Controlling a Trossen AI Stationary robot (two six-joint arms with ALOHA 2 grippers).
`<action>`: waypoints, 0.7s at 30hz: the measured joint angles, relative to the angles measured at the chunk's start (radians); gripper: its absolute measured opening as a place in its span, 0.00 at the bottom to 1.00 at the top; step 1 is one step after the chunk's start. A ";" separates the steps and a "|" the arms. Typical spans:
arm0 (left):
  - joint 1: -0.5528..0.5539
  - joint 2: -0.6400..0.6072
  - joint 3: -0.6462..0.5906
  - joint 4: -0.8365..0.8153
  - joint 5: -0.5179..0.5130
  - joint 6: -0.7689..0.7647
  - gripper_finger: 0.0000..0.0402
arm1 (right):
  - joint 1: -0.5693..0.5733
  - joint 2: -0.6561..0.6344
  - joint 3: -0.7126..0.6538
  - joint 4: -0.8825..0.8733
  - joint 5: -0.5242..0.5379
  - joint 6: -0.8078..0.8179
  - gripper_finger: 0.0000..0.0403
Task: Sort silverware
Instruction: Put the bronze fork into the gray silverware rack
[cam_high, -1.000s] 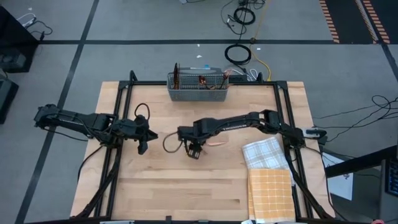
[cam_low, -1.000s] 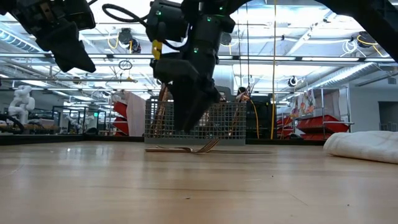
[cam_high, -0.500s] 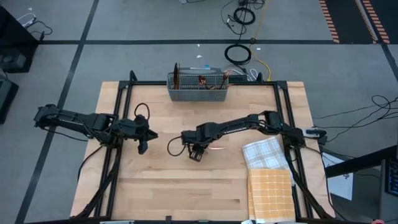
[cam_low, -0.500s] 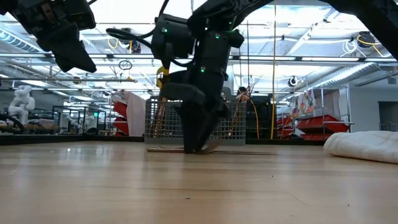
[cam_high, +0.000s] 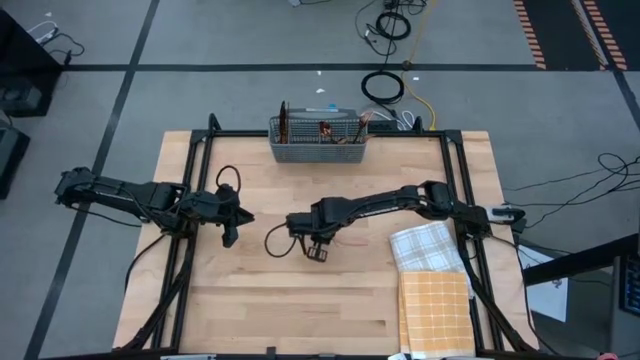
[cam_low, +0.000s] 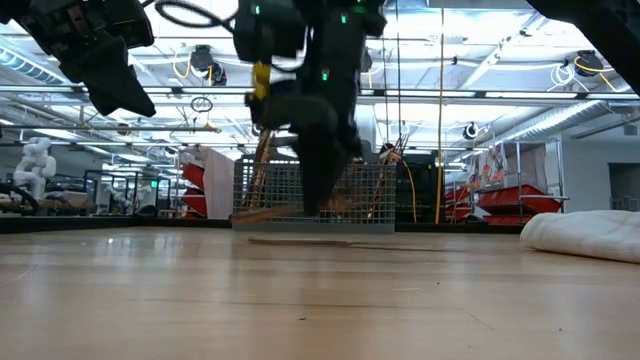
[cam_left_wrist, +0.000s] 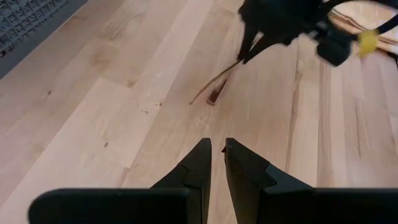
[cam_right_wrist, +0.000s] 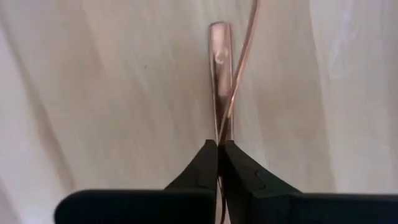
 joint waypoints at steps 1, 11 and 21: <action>0.000 0.000 0.000 0.000 0.000 0.000 0.13 | 0.001 0.000 0.022 -0.029 0.001 -0.015 0.00; 0.000 0.000 0.000 0.000 0.000 -0.001 0.13 | -0.031 0.000 0.237 -0.473 0.306 -0.217 0.00; -0.004 0.005 0.000 -0.008 0.000 -0.027 0.13 | -0.237 -0.069 0.292 -0.530 0.721 -0.394 0.00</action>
